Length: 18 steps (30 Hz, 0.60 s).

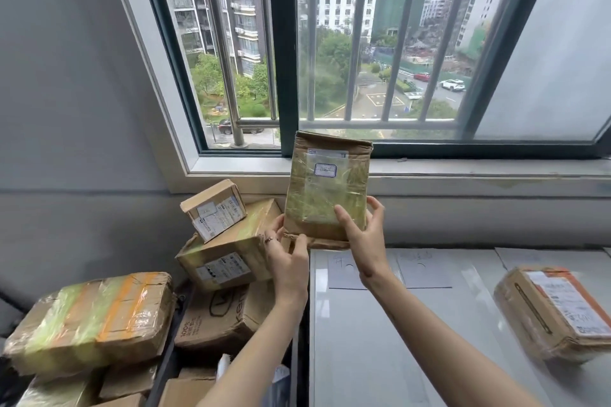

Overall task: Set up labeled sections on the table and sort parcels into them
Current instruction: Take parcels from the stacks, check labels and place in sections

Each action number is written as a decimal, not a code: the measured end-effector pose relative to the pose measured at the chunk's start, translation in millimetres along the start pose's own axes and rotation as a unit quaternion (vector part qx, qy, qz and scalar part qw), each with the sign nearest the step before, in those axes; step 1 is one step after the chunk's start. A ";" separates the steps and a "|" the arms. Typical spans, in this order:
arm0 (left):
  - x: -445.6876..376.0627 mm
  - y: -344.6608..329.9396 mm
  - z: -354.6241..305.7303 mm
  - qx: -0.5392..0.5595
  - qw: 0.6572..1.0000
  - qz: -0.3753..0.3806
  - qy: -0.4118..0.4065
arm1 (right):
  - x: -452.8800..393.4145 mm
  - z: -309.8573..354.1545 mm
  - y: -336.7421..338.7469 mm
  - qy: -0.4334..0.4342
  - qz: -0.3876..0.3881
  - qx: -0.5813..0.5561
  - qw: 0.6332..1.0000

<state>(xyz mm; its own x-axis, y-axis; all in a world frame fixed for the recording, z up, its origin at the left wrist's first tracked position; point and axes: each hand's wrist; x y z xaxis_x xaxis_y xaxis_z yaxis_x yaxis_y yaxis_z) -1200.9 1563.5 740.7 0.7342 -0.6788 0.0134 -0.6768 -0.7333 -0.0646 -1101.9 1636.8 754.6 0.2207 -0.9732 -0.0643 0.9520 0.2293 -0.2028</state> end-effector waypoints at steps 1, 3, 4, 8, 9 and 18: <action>5.1 -4.4 0.0 -0.006 1.000 0.002 -0.002 | 2.9 1.4 7.8 0.006 -0.003 -0.001 1.000; 15.9 -15.0 -1.7 -0.017 1.000 0.010 -0.007 | 6.7 3.8 24.5 0.012 -0.007 0.006 1.000; 20.6 -21.2 -2.5 -0.025 1.000 0.013 -0.007 | 7.7 5.3 32.8 0.012 -0.008 0.008 1.000; 44.0 -45.1 -6.7 -0.062 0.998 0.023 -0.012 | 10.4 14.3 69.5 0.010 -0.014 0.013 1.000; 49.1 -51.2 -7.8 -0.059 0.998 0.019 -0.008 | 11.4 15.9 79.0 0.012 -0.010 0.014 1.000; 81.2 -115.9 -16.0 -0.065 0.996 0.055 0.026 | 18.1 24.3 166.9 0.016 0.027 0.007 0.999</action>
<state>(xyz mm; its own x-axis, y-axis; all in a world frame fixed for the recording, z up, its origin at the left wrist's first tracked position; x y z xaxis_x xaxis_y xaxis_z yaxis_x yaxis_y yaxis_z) -1063.7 1592.7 765.3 0.6534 -0.7542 0.0654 -0.7570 -0.6506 0.0607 -933.9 1657.1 743.3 0.2652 -0.9583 -0.1061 0.9418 0.2811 -0.1844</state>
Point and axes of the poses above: each hand's wrist, its own x-axis away from the middle knuckle, its own y-axis out of the back of the hand, z = x × y, and after that the axes turned 7 degrees about -x, right-handed
